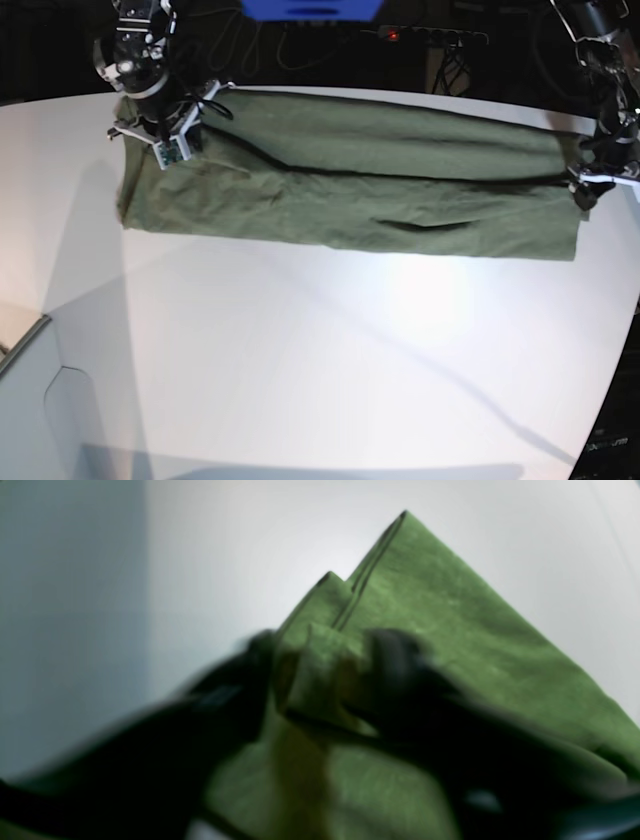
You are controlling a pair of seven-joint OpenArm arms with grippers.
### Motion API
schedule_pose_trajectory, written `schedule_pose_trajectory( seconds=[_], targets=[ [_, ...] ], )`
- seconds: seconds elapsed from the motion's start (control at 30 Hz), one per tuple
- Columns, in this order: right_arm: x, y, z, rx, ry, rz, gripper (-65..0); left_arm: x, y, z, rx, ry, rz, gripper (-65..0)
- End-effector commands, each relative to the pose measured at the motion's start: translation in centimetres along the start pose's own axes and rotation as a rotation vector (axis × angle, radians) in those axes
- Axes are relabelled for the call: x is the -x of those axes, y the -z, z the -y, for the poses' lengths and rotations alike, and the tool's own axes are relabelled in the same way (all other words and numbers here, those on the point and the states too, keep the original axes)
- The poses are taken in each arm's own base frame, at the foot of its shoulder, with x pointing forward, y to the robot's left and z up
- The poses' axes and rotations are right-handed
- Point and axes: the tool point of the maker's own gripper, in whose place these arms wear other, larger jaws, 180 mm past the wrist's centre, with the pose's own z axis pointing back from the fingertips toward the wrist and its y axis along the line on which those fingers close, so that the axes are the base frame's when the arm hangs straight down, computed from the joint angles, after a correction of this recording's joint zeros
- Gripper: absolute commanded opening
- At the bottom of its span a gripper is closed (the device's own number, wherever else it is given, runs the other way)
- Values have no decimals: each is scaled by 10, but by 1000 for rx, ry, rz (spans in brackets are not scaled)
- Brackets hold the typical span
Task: Layout the t-shirt on the table in an organized manner, then fold the t-shirt properly
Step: 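Hold the strip end with the right gripper and grasp the other end with the left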
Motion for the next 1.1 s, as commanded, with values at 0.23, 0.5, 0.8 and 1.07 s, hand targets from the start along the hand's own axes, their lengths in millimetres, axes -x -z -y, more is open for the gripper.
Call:
schedule_pose_trajectory(
  seconds=[0.23, 0.5, 0.8, 1.07],
  targets=[
    [-8, -2, 1, -2, 1, 34, -650, -21, -7, -15, -13, 46, 33, -102],
    [-8, -2, -1, -3, 4, 33, -650, -15, -2, -5, 10, 68, 11, -106],
    [-4, -3, 0, 0, 5, 22, -650, 14, 4, 2, 29, 79, -71, -382],
    [-4, -3, 1, 1, 1, 18, -650, 26, 10, -23, -24, 48, -126, -586]
  ],
)
